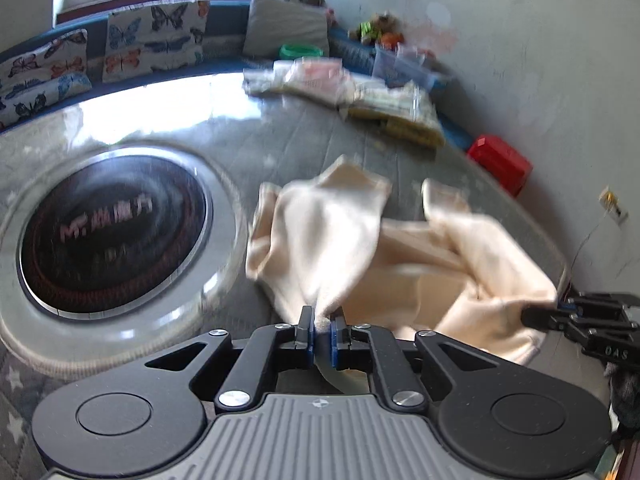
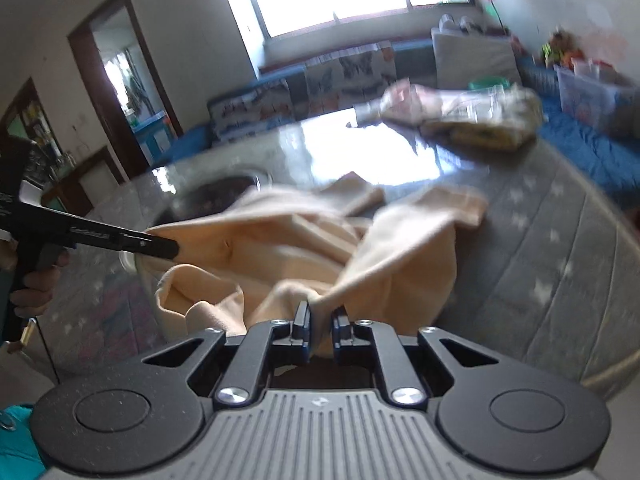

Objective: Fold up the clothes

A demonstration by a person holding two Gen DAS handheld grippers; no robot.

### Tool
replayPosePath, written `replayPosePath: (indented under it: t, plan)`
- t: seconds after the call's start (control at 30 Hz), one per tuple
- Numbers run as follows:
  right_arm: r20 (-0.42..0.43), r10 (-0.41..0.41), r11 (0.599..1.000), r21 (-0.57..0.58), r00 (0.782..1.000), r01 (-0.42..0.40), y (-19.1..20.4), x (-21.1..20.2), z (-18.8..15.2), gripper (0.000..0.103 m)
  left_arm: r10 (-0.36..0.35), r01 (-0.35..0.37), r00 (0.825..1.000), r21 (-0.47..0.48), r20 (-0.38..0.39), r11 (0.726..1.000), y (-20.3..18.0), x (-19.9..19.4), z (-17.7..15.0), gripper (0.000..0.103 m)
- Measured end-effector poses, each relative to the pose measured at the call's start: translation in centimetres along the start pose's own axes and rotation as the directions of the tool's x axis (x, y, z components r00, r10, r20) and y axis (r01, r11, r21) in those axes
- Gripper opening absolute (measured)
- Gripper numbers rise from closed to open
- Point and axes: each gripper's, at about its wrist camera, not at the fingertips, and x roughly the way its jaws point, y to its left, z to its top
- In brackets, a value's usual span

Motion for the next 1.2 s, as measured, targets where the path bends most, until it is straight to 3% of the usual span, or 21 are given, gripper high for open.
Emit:
replayPosePath:
  t: [0.13,0.17,0.27,0.53,0.77,0.87,1.0,1.07,1.17,1.2]
  plan:
    - [-0.028,-0.010,0.999,0.037,1.000,0.011,-0.7,0.3,-0.6,0.024,0.024,-0.024,1.000,0.016,-0.001,1.000,0.2,0.1,-0.5,0.015]
    - [-0.029,-0.014,0.999,0.044,0.999,0.016,-1.0,0.2,-0.7,0.031,0.026,-0.027,1.000,0.023,0.007,0.999,0.1,-0.2,-0.4,0.020]
    - [-0.022,-0.035,0.997,0.070,0.999,0.036,-1.6,-0.2,-0.6,0.036,0.040,-0.041,0.999,0.047,0.036,0.998,-0.3,-0.7,0.0,0.042]
    - [0.014,-0.080,0.986,0.145,0.997,0.077,-3.5,0.3,0.8,0.046,0.049,-0.055,0.997,0.123,0.055,0.991,-2.3,1.2,1.5,0.048]
    - [0.061,-0.129,0.979,0.167,0.990,0.117,-5.2,2.2,3.5,0.047,0.067,-0.076,0.997,0.203,0.050,0.976,-4.5,5.0,3.0,0.048]
    - [0.057,-0.139,0.979,0.159,0.989,0.129,-5.6,3.8,4.4,0.048,0.088,-0.094,0.995,0.207,0.039,0.974,-4.7,6.6,3.4,0.046]
    - [0.036,-0.144,0.979,0.149,0.989,0.138,-5.8,5.6,4.5,0.045,0.093,-0.096,0.995,0.176,0.026,0.980,-3.9,7.5,3.7,0.023]
    - [0.032,-0.156,0.981,0.122,0.987,0.151,-5.5,6.1,4.2,0.032,0.088,-0.092,0.996,0.155,0.032,0.984,-3.2,7.1,3.7,0.013]
    - [0.044,-0.180,0.981,0.085,0.983,0.176,-5.0,5.8,3.7,0.010,0.080,-0.085,0.996,0.119,0.045,0.989,-1.9,6.1,3.6,0.009]
    - [0.049,-0.186,0.980,0.080,0.981,0.182,-4.9,5.5,3.6,0.009,0.081,-0.086,0.995,0.111,0.049,0.990,-1.5,5.7,3.5,0.008]
